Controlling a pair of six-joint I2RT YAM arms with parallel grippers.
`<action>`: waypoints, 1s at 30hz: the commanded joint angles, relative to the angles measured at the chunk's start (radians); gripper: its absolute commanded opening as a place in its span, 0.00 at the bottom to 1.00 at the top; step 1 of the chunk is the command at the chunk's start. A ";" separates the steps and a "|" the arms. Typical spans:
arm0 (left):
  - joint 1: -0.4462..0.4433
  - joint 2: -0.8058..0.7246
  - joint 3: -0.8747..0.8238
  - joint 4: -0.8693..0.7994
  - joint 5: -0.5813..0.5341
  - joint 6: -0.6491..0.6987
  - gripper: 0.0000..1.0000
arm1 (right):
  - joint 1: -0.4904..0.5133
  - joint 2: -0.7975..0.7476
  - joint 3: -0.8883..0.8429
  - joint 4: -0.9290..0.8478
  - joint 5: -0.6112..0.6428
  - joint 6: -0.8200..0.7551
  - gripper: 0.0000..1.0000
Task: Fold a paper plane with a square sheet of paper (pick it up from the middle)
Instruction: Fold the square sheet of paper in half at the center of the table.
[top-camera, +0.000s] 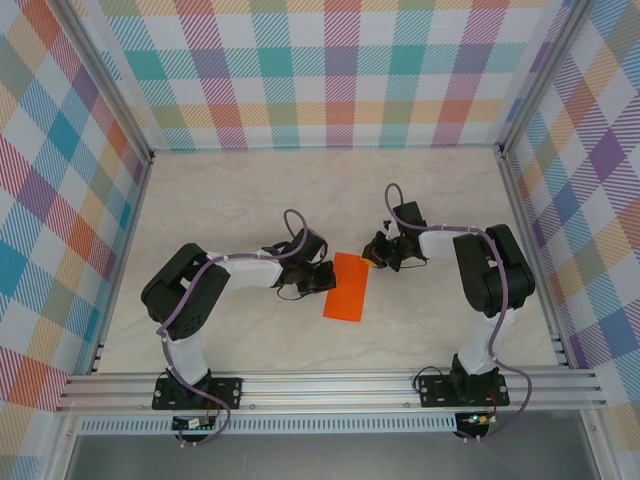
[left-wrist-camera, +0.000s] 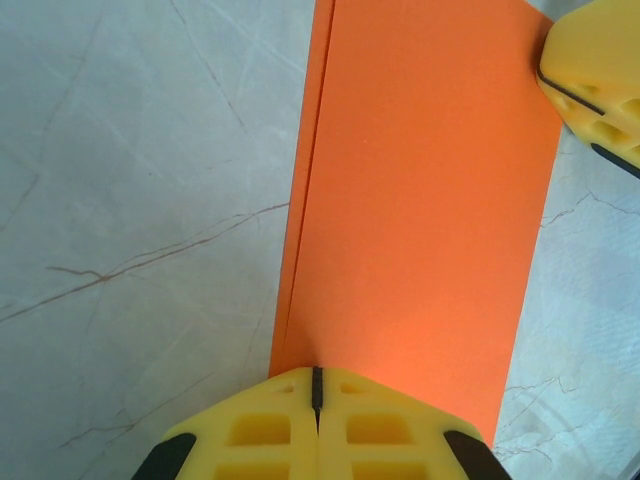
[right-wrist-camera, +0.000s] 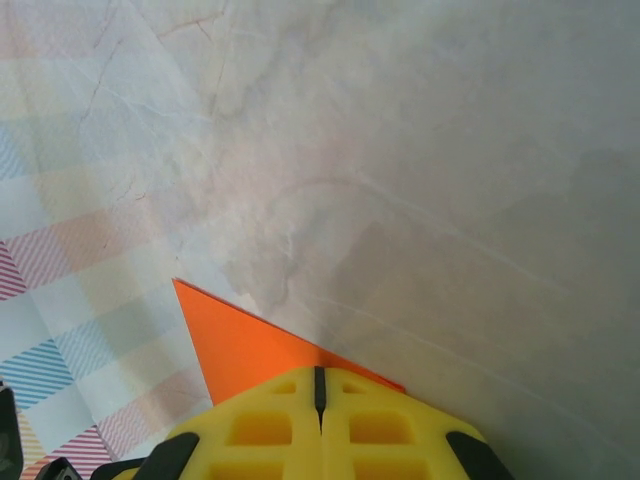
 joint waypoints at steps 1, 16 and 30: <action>-0.007 0.060 -0.062 -0.169 -0.123 0.019 0.00 | -0.003 0.010 0.006 -0.039 0.023 -0.014 0.00; -0.006 0.060 -0.061 -0.168 -0.118 0.021 0.00 | -0.022 0.023 0.027 -0.023 -0.025 -0.044 0.00; -0.007 0.051 -0.066 -0.173 -0.122 0.021 0.00 | -0.022 -0.064 0.060 -0.053 -0.048 -0.059 0.00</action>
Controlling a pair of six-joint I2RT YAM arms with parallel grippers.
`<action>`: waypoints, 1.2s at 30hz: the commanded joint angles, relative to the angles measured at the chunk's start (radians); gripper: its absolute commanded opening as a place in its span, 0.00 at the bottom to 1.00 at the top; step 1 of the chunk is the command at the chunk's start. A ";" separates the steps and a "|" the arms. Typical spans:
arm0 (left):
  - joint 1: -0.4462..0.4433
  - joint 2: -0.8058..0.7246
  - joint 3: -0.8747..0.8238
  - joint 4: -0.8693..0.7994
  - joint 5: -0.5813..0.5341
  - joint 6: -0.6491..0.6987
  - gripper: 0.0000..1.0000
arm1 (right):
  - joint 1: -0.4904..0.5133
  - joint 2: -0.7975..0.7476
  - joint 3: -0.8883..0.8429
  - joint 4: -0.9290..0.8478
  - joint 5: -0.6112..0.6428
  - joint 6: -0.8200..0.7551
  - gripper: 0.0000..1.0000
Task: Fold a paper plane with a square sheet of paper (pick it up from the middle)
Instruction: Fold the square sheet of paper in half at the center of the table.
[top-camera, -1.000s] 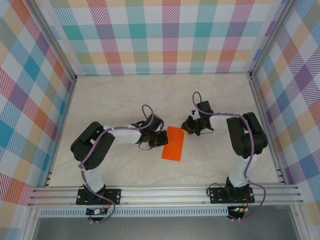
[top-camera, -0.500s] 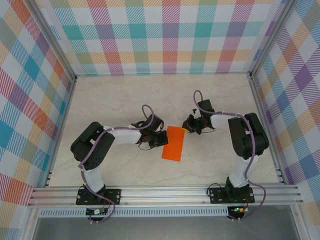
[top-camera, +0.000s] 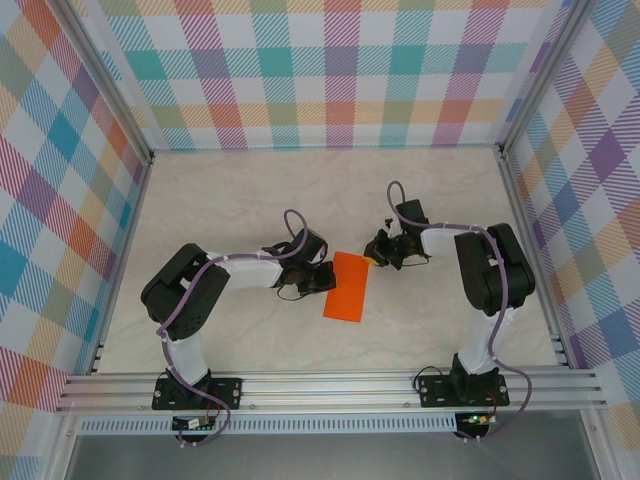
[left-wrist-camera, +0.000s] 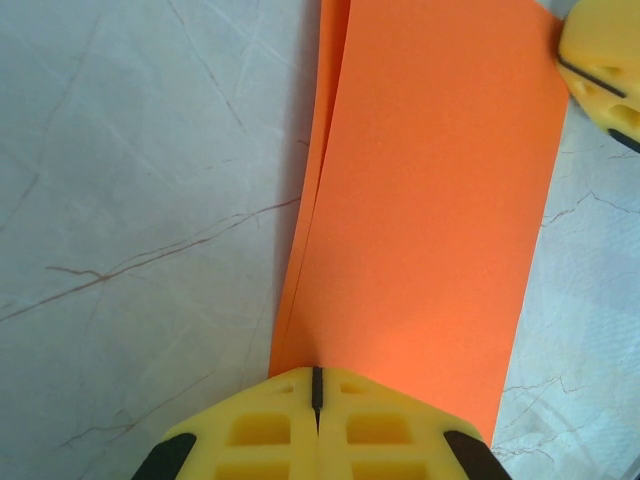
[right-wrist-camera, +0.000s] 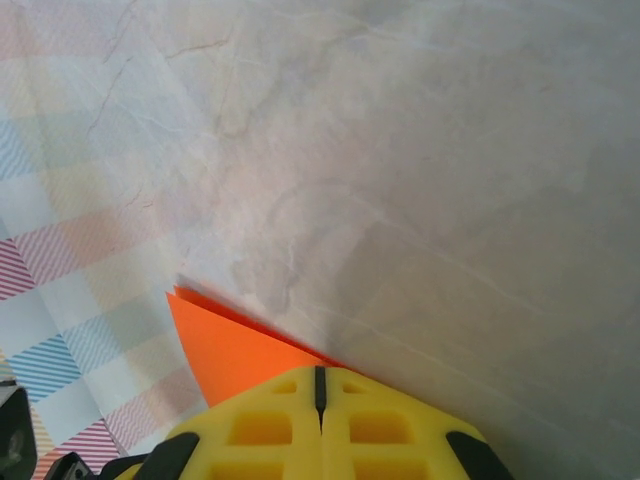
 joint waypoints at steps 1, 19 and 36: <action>-0.006 0.054 -0.066 -0.174 -0.119 0.016 0.00 | -0.001 -0.071 0.038 -0.023 -0.016 -0.043 0.00; -0.006 0.046 -0.061 -0.185 -0.120 0.018 0.00 | 0.001 0.051 -0.024 0.018 0.053 -0.078 0.00; -0.006 0.034 -0.068 -0.170 -0.117 0.016 0.00 | 0.077 -0.193 -0.161 0.048 -0.004 -0.046 0.00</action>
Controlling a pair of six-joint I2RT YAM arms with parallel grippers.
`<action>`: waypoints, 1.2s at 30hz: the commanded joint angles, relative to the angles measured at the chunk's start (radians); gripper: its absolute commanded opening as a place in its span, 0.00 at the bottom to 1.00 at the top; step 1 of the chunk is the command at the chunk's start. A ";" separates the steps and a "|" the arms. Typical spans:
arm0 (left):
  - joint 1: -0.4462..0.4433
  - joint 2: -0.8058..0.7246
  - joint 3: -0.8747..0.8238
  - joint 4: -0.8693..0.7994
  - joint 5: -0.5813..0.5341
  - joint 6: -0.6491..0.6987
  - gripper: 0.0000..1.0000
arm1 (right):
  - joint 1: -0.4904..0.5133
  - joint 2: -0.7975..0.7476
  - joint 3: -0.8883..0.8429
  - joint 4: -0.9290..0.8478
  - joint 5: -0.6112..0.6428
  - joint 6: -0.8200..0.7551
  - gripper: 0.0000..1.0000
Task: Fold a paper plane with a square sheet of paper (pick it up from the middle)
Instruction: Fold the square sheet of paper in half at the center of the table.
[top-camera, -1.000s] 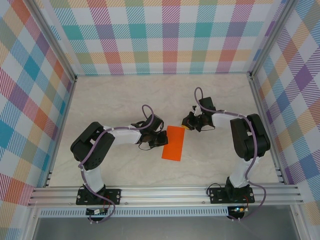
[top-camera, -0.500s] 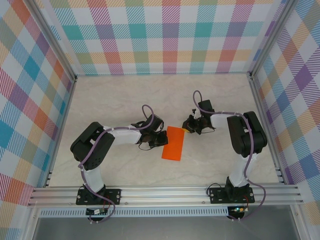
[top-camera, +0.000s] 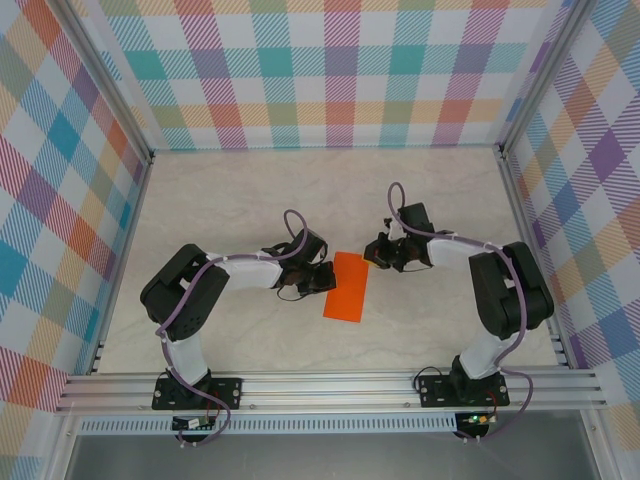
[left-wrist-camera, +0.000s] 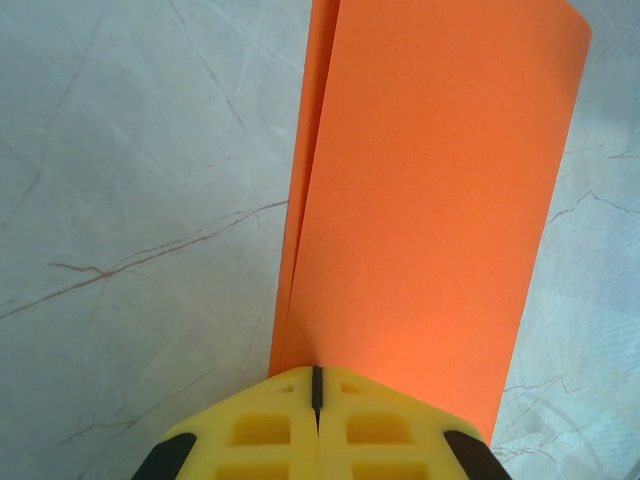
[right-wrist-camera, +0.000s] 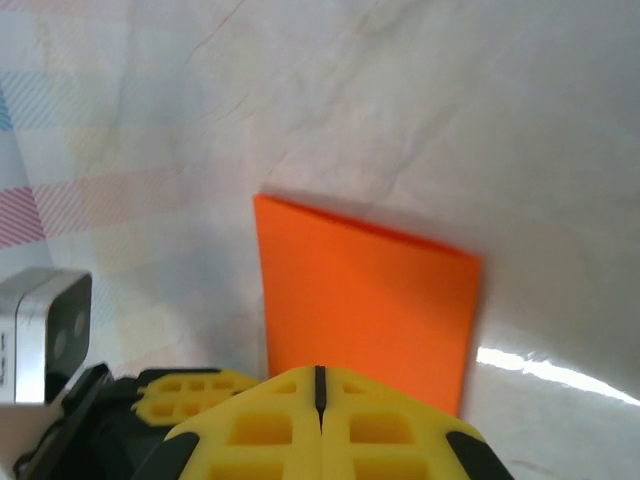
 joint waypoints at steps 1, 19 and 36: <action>-0.006 0.040 -0.061 -0.179 -0.112 0.018 0.00 | 0.041 -0.014 -0.051 0.031 -0.019 0.022 0.00; -0.005 0.034 -0.061 -0.187 -0.115 0.019 0.00 | 0.102 -0.039 -0.111 0.023 0.027 0.046 0.00; -0.005 0.045 -0.064 -0.169 -0.107 0.014 0.00 | 0.175 -0.082 -0.174 0.083 0.050 0.082 0.00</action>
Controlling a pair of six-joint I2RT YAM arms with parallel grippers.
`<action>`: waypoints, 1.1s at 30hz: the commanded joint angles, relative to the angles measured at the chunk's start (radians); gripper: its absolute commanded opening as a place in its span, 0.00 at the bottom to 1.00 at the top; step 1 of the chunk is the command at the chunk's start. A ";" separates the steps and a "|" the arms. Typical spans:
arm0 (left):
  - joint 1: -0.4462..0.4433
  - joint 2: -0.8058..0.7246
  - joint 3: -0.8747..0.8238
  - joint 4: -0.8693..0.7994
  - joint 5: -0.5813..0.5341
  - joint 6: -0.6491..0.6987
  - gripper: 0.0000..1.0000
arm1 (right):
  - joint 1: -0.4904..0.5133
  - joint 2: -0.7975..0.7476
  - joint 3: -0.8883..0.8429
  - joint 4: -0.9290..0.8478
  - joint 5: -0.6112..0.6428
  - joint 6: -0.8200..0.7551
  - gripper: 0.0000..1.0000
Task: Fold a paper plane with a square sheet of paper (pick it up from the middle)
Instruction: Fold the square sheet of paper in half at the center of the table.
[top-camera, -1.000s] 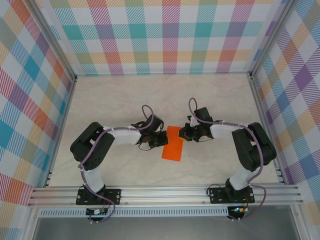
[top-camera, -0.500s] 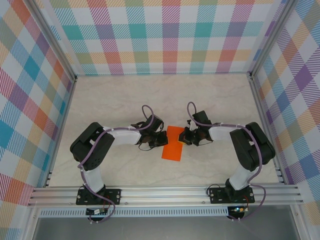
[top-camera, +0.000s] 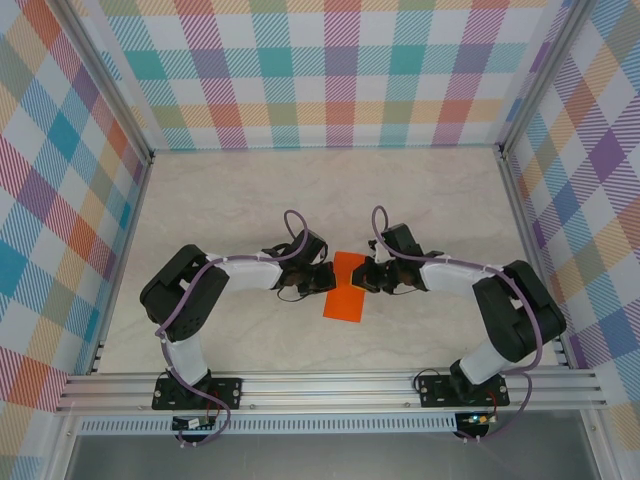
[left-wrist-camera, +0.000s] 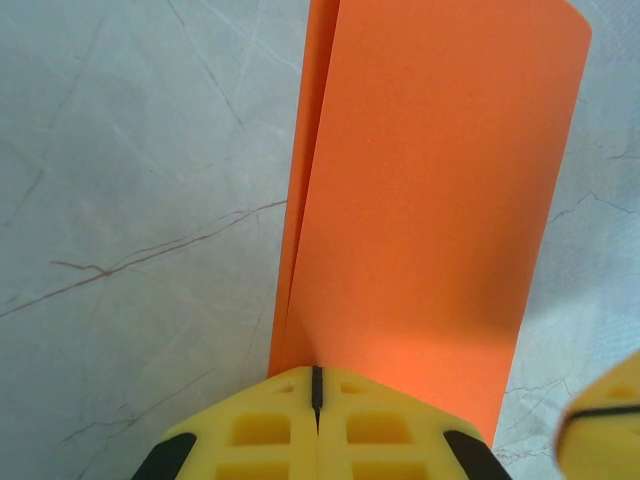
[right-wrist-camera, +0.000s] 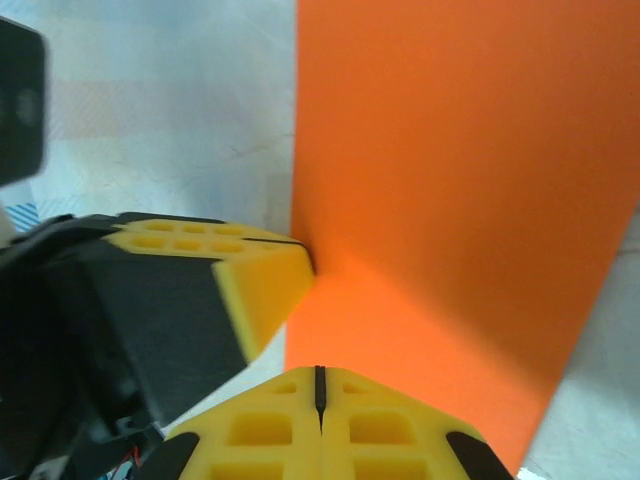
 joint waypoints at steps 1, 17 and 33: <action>0.000 0.049 -0.058 -0.179 -0.095 0.013 0.00 | 0.009 0.047 -0.029 0.050 0.011 0.020 0.00; 0.000 0.052 -0.054 -0.179 -0.099 0.012 0.00 | 0.034 -0.112 -0.085 0.000 0.039 0.037 0.02; -0.001 0.046 -0.055 -0.182 -0.095 0.011 0.00 | 0.089 -0.120 -0.178 -0.025 0.083 0.064 0.04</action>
